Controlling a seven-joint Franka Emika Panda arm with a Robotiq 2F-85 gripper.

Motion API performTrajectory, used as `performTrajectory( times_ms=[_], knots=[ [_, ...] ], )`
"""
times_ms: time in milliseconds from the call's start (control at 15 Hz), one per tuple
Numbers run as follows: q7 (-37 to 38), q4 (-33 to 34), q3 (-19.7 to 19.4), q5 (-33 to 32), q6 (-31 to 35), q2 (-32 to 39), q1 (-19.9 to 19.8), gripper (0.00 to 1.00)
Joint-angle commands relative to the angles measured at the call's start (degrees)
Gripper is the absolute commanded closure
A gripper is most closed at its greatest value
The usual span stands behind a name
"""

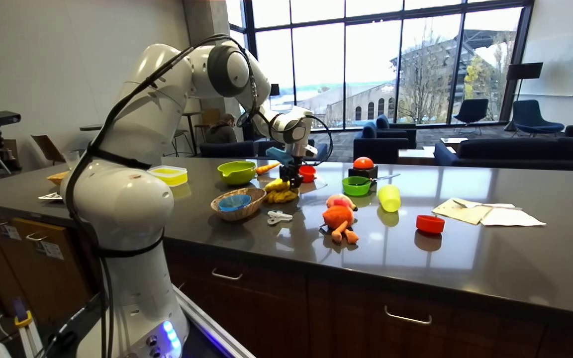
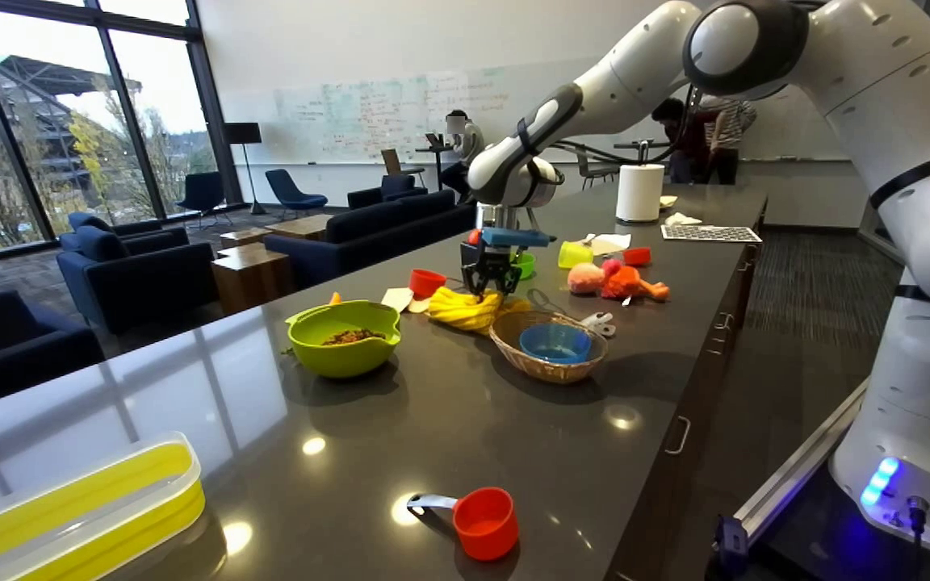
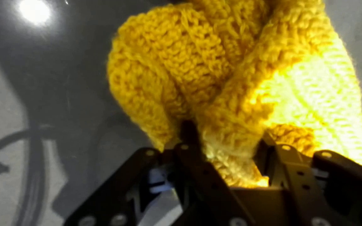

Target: Move the towel to the right, use it to wipe the kitchen countertop and then move it back to the left

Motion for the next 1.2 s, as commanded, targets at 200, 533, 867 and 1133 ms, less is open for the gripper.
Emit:
performTrajectory(
  times_ms=[200,533,867,1133],
  knots=[
    [0.68,-0.95,-1.17,-0.93,0.71,-1.03,-0.36,1.00],
    [2.35,0.12,-3.64,-0.28,1.62,-1.07,-2.52,0.97],
    [2.68,0.83,-4.89,0.55,1.41,-1.15,-5.77,0.97],
    [3.13,0.39,-4.34,-1.30,0.38,-1.05,-4.14,0.97]
  ],
)
